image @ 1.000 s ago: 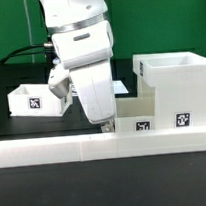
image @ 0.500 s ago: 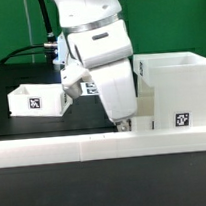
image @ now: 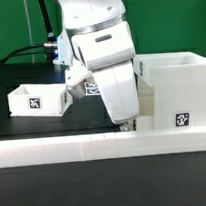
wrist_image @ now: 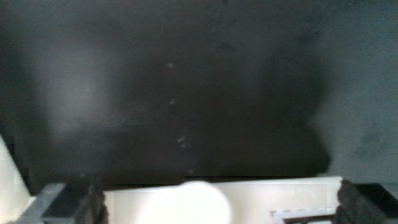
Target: Assemble drawer
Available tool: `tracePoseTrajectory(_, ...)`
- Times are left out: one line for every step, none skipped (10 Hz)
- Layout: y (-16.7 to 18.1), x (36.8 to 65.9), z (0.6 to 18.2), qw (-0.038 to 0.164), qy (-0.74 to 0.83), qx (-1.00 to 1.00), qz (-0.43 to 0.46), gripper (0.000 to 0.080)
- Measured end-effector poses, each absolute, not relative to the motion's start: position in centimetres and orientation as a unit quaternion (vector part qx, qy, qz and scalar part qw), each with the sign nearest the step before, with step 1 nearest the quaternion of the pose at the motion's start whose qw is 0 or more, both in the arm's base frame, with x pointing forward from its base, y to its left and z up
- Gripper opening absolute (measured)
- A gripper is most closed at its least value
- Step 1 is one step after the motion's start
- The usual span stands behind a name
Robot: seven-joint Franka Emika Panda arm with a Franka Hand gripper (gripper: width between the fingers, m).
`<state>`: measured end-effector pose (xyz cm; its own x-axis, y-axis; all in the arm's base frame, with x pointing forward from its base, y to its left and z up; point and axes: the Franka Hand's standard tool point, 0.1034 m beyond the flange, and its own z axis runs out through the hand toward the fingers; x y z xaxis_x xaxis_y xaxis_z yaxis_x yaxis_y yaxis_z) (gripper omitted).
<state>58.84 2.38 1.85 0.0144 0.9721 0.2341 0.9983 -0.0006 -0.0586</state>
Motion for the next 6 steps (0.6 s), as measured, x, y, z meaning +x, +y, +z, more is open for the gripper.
tracePoseTrajectory(3.1,58.8,1.8,0.108,-0.701,-0.702,-0.062,0.0649)
tracePoseTrajectory(3.6,58.9,1.8,0.111,-0.703,-0.699,-0.062,0.0649)
tracePoseTrajectory(3.6,59.0,1.8,0.11,-0.704,-0.699,-0.062,0.0649)
tracePoseTrajectory(3.6,59.0,1.9,0.109,-0.704,-0.699,-0.061,0.0649)
tracePoseTrajectory(3.5,59.0,1.9,0.109,-0.705,-0.699,-0.061,0.0649)
tracePoseTrajectory(2.1,58.8,1.7,0.109,-0.712,-0.691,-0.059,0.0649)
